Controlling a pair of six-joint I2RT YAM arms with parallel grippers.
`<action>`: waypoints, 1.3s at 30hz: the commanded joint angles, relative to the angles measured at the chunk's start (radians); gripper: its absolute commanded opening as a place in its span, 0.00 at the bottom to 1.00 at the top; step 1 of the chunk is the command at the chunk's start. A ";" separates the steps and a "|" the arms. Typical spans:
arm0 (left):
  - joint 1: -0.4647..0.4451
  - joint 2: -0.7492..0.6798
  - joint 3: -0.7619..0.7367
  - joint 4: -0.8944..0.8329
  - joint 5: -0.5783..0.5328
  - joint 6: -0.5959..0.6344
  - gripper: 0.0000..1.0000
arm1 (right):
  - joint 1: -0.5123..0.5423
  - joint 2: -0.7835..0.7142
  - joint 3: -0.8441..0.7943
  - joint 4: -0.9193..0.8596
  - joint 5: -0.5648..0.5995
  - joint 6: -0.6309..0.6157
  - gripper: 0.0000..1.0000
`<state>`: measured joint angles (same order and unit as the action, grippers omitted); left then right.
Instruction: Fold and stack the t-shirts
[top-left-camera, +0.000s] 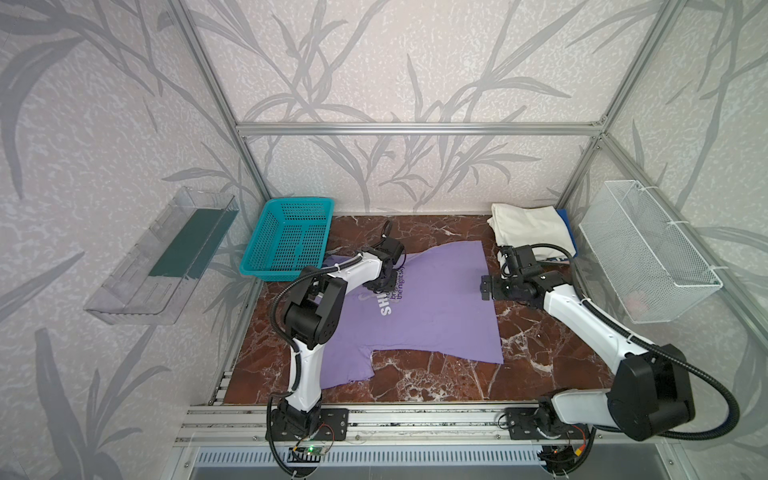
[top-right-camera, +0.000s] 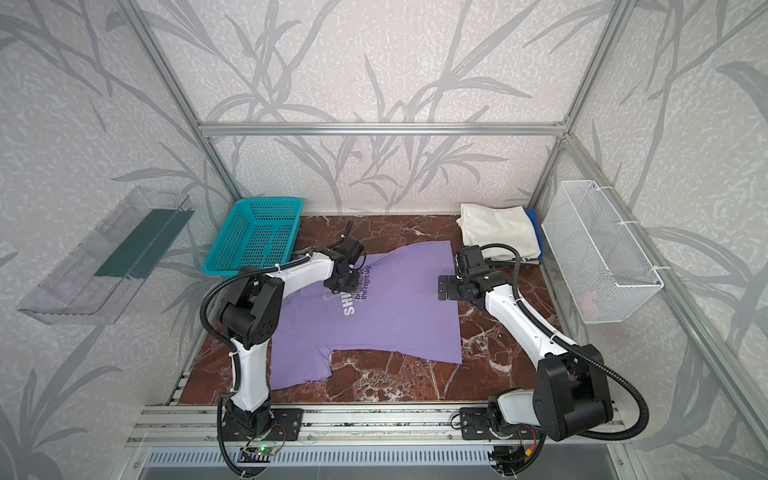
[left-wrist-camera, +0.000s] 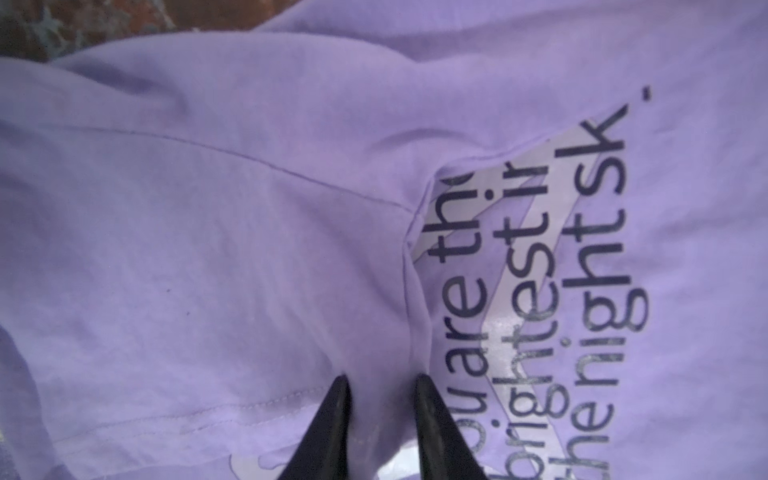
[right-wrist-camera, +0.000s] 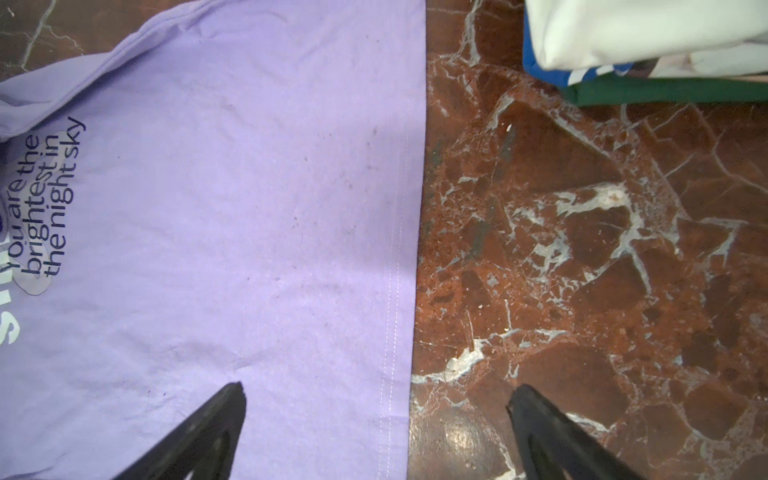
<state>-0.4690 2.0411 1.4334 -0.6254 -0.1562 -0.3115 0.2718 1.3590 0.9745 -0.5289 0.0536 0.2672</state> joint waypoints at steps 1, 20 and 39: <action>0.005 0.010 0.041 -0.049 -0.015 0.015 0.00 | -0.004 0.032 0.067 0.030 0.006 -0.036 1.00; 0.009 -0.071 0.063 -0.037 0.044 0.047 0.00 | -0.094 0.826 0.709 0.190 -0.022 -0.011 0.79; 0.011 -0.065 0.129 -0.067 0.063 0.075 0.00 | -0.168 1.219 1.285 -0.214 -0.255 0.035 0.68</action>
<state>-0.4614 1.9987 1.5295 -0.6804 -0.1146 -0.2459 0.1089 2.5332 2.2066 -0.6220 -0.1501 0.2935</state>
